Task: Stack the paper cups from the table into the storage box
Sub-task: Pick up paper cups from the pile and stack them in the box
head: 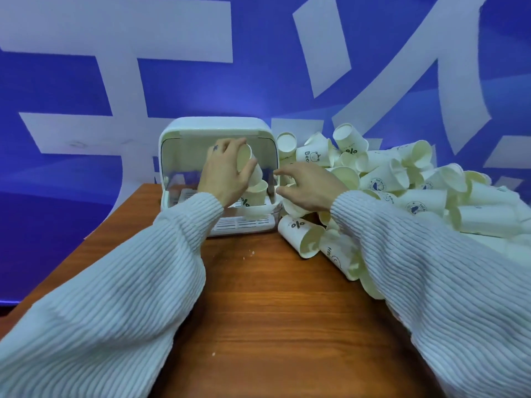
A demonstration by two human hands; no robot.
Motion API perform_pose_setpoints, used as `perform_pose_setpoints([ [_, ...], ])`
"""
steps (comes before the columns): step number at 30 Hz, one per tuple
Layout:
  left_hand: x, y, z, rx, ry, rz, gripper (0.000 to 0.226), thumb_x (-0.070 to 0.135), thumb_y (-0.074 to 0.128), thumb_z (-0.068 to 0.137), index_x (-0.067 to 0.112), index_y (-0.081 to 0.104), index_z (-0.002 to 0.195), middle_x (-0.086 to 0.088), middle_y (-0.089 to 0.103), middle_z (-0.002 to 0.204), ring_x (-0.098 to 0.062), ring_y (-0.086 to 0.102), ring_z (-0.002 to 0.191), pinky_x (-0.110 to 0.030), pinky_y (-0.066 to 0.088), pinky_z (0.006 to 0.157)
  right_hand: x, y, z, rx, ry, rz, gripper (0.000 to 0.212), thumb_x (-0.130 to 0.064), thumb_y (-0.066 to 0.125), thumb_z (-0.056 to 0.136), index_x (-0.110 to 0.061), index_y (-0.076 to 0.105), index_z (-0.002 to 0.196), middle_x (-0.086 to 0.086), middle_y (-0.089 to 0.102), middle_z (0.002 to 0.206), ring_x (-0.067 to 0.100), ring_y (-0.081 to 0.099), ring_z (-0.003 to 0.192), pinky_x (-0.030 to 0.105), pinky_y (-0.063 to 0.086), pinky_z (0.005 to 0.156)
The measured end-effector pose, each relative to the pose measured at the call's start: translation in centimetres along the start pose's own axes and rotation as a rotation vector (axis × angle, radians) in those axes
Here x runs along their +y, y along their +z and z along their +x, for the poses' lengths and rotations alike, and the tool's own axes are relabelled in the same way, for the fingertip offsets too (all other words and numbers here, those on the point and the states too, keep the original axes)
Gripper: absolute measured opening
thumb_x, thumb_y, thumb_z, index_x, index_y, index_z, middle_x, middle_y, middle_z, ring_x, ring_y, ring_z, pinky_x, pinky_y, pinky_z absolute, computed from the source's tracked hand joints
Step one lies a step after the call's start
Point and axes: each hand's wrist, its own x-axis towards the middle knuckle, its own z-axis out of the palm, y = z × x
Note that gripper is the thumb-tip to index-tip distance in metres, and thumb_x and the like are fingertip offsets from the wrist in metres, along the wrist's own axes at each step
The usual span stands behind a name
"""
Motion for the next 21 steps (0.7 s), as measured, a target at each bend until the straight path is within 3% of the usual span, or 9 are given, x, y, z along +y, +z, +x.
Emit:
perform_pose_setpoints([
  [4, 0.2, 1.4, 1.3, -0.071, 0.04, 0.012, 0.053, 0.043, 0.056, 0.101, 0.016, 0.05, 0.146, -0.01, 0.053, 0.142, -0.029, 0.043, 0.134, -0.04, 0.033, 0.113, 0.7, -0.7, -0.6, 0.0, 0.021, -0.037, 0.048, -0.045, 0.055, 0.096, -0.029, 0.06, 0.141, 0.001, 0.061, 0.143, 0.023, 0.053, 0.134, 0.047, 0.047, 0.106],
  [11, -1.1, 3.9, 1.2, -0.449, -0.041, 0.179, 0.05, 0.049, 0.04, 0.105, 0.022, 0.05, 0.146, -0.015, 0.047, 0.148, -0.038, 0.045, 0.135, -0.053, 0.04, 0.109, 1.6, -1.0, -1.5, -0.02, 0.07, -0.052, 0.046, -0.046, 0.053, 0.096, -0.028, 0.061, 0.138, 0.005, 0.064, 0.132, 0.024, 0.054, 0.128, 0.048, 0.049, 0.101],
  [14, -0.3, 4.3, 0.3, -0.626, 0.011, 0.336, 0.071, 0.068, 0.022, 0.101, 0.026, 0.035, 0.157, -0.003, 0.029, 0.166, -0.023, 0.022, 0.154, -0.057, 0.015, 0.123, 2.1, -1.7, -2.3, -0.041, 0.083, -0.096, 0.046, -0.049, 0.053, 0.097, -0.03, 0.06, 0.138, 0.003, 0.062, 0.138, 0.023, 0.054, 0.13, 0.047, 0.048, 0.104],
  [16, 0.8, 4.2, 0.2, -0.687, 0.022, 0.4, 0.083, 0.077, 0.011, 0.096, 0.028, 0.027, 0.161, 0.002, 0.02, 0.169, -0.02, 0.006, 0.158, -0.061, -0.003, 0.121, 2.3, -2.8, -3.2, -0.046, 0.088, -0.093, 0.045, -0.046, 0.055, 0.098, -0.028, 0.06, 0.139, 0.0, 0.06, 0.144, 0.021, 0.053, 0.133, 0.045, 0.045, 0.108],
  [18, 2.1, 3.9, -0.5, -0.582, 0.08, 0.361, 0.078, 0.071, 0.014, 0.096, 0.029, 0.033, 0.158, 0.0, 0.026, 0.167, -0.022, 0.006, 0.157, -0.059, -0.005, 0.121, 2.7, -4.0, -4.6, -0.039, 0.105, -0.048, 0.043, -0.042, 0.057, 0.098, -0.026, 0.061, 0.138, -0.003, 0.061, 0.144, 0.018, 0.055, 0.131, 0.04, 0.045, 0.108],
  [21, 5.0, 3.0, -2.5, -0.32, 0.38, 0.216, 0.066, 0.042, 0.036, 0.082, 0.02, 0.056, 0.142, -0.006, 0.053, 0.146, -0.031, 0.038, 0.143, -0.05, 0.025, 0.117, 3.6, -5.8, -7.7, -0.048, 0.148, -0.032, 0.038, -0.039, 0.057, 0.099, -0.027, 0.064, 0.135, -0.008, 0.067, 0.134, 0.014, 0.06, 0.124, 0.039, 0.047, 0.106],
])
